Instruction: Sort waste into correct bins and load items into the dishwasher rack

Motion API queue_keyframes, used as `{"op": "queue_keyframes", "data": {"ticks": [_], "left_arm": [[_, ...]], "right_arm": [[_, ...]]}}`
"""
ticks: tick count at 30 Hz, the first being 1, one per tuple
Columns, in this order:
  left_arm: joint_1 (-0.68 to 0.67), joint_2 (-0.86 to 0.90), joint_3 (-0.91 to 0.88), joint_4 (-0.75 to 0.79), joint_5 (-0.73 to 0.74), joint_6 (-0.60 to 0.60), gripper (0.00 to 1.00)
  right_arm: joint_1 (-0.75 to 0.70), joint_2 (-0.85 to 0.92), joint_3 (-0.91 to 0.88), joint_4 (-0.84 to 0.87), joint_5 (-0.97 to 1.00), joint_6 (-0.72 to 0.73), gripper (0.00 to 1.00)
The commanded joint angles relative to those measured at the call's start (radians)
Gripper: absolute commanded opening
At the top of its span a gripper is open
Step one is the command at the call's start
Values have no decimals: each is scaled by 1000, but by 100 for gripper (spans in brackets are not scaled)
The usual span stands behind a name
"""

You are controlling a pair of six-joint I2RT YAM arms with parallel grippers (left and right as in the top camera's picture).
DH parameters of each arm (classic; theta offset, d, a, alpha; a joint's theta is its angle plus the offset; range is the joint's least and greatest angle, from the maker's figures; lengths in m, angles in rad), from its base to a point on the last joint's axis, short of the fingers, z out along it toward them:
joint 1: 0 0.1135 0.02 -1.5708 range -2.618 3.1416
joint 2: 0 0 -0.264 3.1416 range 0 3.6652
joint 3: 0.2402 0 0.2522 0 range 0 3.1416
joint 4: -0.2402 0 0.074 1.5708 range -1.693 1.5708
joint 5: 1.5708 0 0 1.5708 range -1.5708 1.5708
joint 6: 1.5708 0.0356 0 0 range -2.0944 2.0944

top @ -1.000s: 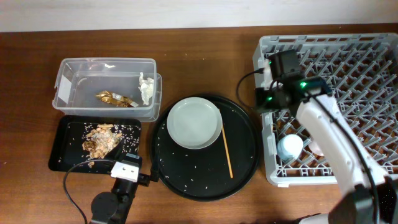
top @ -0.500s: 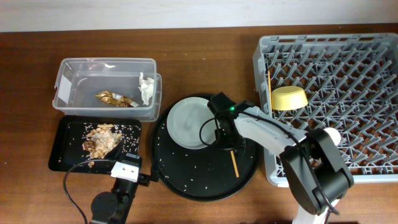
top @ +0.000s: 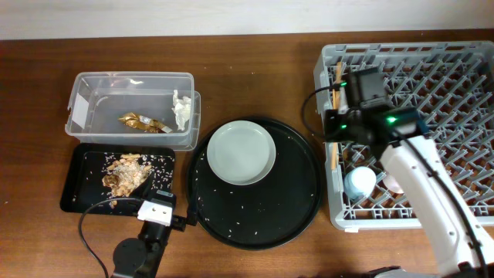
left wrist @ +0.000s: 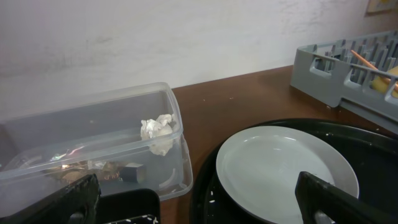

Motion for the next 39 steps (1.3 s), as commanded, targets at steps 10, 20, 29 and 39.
{"op": "queue_keyframes", "data": {"ticks": [10,20,29,39], "left_arm": [[6,-6,-6,-1,11,12,100],[6,-6,-6,-1,11,12,99],[6,-6,-6,-1,11,12,99],[6,-6,-6,-1,11,12,99]], "right_arm": [[-60,191,0,28,128,-87,5],[26,44,62,-13,-204,-85,42],[276,431,-6,224,-77,366,50],[253,527,-6,202,-139,363,4]]}}
